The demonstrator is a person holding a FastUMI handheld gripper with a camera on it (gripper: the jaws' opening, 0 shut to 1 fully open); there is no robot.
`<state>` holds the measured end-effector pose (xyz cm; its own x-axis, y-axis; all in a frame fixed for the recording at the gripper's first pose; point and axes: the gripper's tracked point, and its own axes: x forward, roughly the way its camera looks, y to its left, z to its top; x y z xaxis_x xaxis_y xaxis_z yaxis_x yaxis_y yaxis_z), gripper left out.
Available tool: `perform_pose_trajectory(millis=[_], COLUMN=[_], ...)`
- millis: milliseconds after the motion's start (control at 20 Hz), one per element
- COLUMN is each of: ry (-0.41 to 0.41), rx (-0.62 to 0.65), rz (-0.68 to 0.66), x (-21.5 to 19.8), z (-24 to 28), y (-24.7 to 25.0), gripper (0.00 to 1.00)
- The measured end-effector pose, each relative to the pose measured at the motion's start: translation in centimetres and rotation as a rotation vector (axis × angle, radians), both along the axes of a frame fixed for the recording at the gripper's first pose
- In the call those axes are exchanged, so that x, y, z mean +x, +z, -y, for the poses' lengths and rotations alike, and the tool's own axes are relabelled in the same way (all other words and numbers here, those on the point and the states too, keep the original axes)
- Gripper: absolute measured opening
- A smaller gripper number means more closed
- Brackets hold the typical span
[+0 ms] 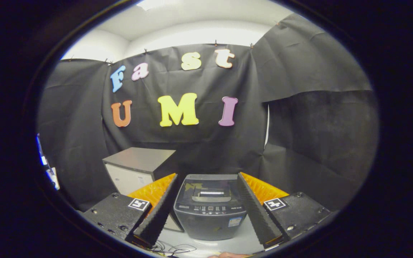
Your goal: Put the clothes into the washing machine and then close the washing machine lid.
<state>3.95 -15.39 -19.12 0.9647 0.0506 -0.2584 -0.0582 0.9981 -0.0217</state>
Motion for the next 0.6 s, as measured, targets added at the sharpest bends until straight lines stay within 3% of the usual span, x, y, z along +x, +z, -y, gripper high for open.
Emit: perform_pose_trajectory(millis=[200, 600], ry=[0.083, 0.064], rx=[0.08, 0.038], rz=[0.025, 0.143], x=[-5.3, -11.2], z=[-0.2, 0.5], y=[0.1, 1.2], gripper=[1.0, 1.0])
